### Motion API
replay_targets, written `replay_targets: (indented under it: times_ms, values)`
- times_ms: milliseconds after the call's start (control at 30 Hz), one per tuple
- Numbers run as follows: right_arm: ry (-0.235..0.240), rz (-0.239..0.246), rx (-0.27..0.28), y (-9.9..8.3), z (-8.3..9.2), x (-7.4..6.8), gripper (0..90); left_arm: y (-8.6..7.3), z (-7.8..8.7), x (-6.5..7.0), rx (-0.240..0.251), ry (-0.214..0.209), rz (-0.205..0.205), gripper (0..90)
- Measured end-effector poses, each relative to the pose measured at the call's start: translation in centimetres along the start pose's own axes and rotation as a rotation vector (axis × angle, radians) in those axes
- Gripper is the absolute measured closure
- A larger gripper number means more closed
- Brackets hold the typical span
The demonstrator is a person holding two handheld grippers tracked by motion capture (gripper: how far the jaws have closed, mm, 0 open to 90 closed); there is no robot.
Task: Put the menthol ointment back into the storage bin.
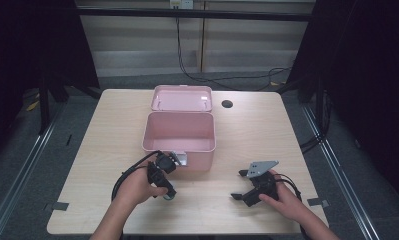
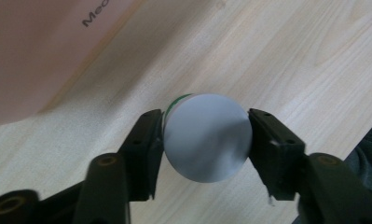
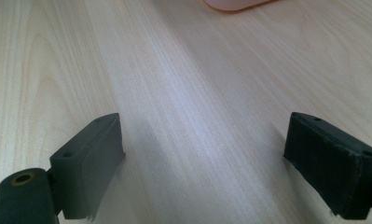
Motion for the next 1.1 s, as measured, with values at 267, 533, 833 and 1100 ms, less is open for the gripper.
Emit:
replay_targets:
  times_ms: [267, 533, 833, 1100]
  values:
    - [0.0, -0.001, 0.001, 0.0, 0.0, 0.0, 10.9, 0.1, 0.1, 0.0, -0.042, 0.003, 0.015, 50.0]
    - [0.0, -0.003, -0.002, 0.0, 0.0, 0.0, 10.9, 0.3, 1.4, 0.2, -0.04, -0.021, 0.032, 50.0]
    - [0.001, 0.001, 0.003, 0.0, 0.0, 0.0, 10.9, 0.7, 3.5, 0.4, -0.047, -0.044, 0.05, 50.0]
    - [0.0, 0.001, 0.002, 0.0, 0.0, 0.0, 10.9, 1.2, 5.1, 0.2, -0.043, -0.033, 0.057, 50.0]
Point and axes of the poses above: each handheld gripper's, and its own axes: z roughly backward along the jaws, y roughly out of its top, x roughly to its right, the point moved 5 cm from there along -z, roughly forward along the jaws, and after that the axes turned 9 degrees about -z, right-handed, at the moved point
